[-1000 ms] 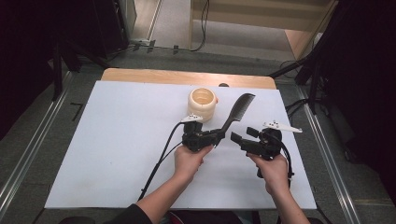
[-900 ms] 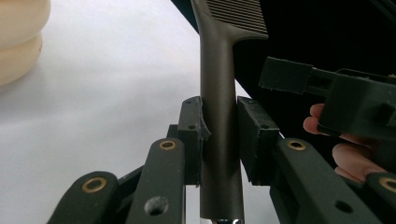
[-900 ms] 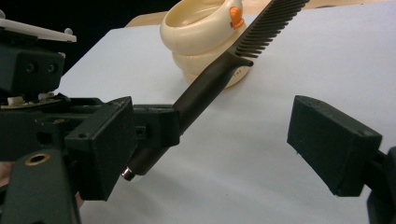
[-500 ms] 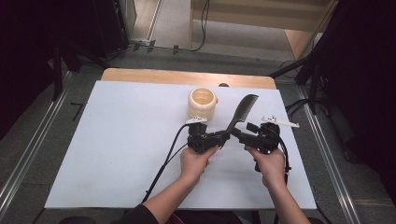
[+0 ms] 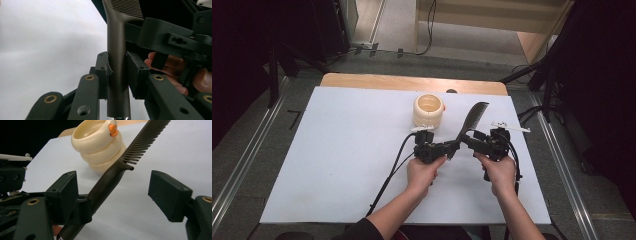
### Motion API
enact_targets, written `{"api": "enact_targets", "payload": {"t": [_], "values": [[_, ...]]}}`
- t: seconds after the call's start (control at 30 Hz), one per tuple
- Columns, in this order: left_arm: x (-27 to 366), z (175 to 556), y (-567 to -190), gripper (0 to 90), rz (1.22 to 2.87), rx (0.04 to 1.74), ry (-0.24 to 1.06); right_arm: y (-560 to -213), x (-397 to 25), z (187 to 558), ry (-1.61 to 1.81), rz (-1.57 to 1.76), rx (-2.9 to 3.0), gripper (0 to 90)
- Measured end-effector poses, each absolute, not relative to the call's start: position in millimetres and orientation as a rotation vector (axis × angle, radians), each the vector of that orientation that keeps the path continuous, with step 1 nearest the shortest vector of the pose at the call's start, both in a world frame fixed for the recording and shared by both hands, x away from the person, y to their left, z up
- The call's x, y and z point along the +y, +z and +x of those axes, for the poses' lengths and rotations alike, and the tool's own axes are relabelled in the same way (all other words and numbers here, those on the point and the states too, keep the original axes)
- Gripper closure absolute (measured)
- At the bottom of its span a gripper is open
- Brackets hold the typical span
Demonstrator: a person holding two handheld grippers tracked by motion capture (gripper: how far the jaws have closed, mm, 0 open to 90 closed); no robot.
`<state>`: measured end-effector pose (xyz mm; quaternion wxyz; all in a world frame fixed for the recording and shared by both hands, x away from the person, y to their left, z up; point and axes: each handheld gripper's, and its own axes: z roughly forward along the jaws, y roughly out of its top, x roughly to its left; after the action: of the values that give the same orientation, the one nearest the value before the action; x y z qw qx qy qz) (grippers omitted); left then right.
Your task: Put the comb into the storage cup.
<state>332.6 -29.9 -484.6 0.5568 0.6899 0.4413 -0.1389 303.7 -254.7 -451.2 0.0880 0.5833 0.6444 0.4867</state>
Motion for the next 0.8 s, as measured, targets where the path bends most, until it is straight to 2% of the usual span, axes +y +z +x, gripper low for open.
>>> {"api": "enact_targets", "payload": {"t": [0.8], "values": [[-37.8, 327.1, -484.5, 73.2, 1.633, 1.017, -0.291, -452.7, -242.2, 319.5, 1.385, 1.884, 1.931, 55.5]]}}
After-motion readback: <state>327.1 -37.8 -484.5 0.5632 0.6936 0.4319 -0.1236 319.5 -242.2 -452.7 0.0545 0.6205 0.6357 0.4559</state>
